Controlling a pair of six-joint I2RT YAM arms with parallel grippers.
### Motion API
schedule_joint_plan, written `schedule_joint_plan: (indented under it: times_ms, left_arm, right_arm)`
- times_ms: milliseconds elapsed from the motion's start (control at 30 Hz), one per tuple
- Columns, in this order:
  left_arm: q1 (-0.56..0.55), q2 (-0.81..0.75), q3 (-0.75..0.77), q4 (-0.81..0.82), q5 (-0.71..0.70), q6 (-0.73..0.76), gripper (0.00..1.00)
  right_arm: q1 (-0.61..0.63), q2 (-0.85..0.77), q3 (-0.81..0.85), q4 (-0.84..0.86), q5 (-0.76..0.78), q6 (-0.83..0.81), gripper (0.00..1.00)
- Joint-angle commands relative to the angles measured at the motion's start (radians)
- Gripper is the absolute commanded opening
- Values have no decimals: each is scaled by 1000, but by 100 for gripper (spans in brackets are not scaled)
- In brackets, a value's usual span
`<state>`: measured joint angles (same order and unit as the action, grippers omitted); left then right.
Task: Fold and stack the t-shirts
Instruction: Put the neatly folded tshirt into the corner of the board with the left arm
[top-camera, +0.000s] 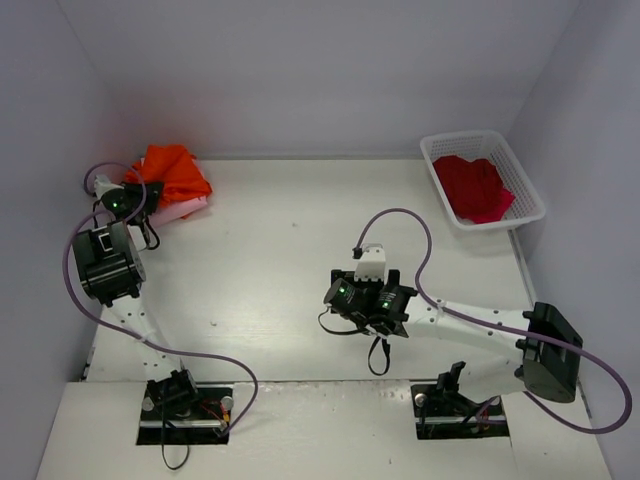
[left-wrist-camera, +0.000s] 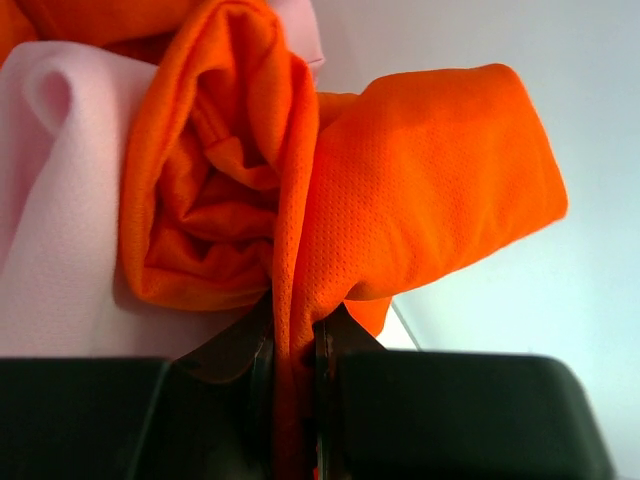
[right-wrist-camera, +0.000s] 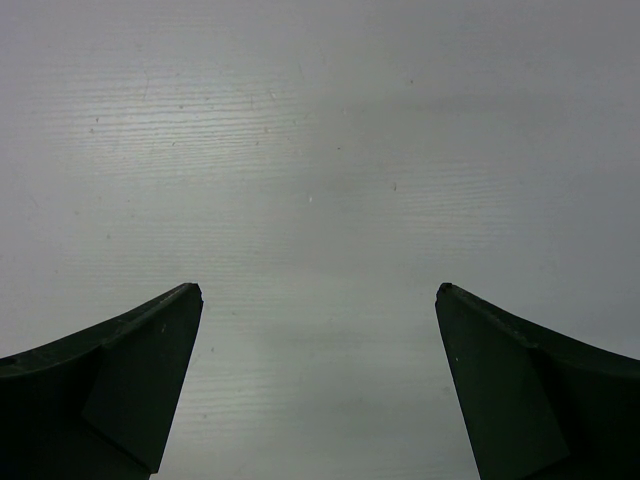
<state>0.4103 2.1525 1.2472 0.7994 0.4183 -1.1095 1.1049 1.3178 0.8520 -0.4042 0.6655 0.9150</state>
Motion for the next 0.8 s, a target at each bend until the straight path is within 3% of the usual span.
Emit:
schedule_joint_plan:
  times_ms: [0,367,400,433,467,500,567,767]
  left_arm:
    - [12,-13,44,101,4,-16,0]
    - [12,-11,26,123,5,-41,0]
    - [12,-11,23,133,1,-44,4]
    - [12,-11,15,132,-3,-53,16]
    - [12,-11,12,130,-6,-56,49]
    - [12,-13,9,126,-12,-58,58]
    - [12,-25,-11,113,-25,-56,93]
    - [12,-92,-89,113,-88,-73,93]
  right_arm:
    - [-8,27,38,-4,39,10,100]
    - [-7,37,35,-5,39,12,100]
    - [-8,37,35,-4,37,10,100]
    - [-8,37,33,-4,37,12,100]
    - [-8,37,30,-4,36,10,100]
    - [-8,37,30,-4,34,12,100]
    - [-7,32,25,-4,34,15,100]
    - [-7,8,10,-4,28,16,100]
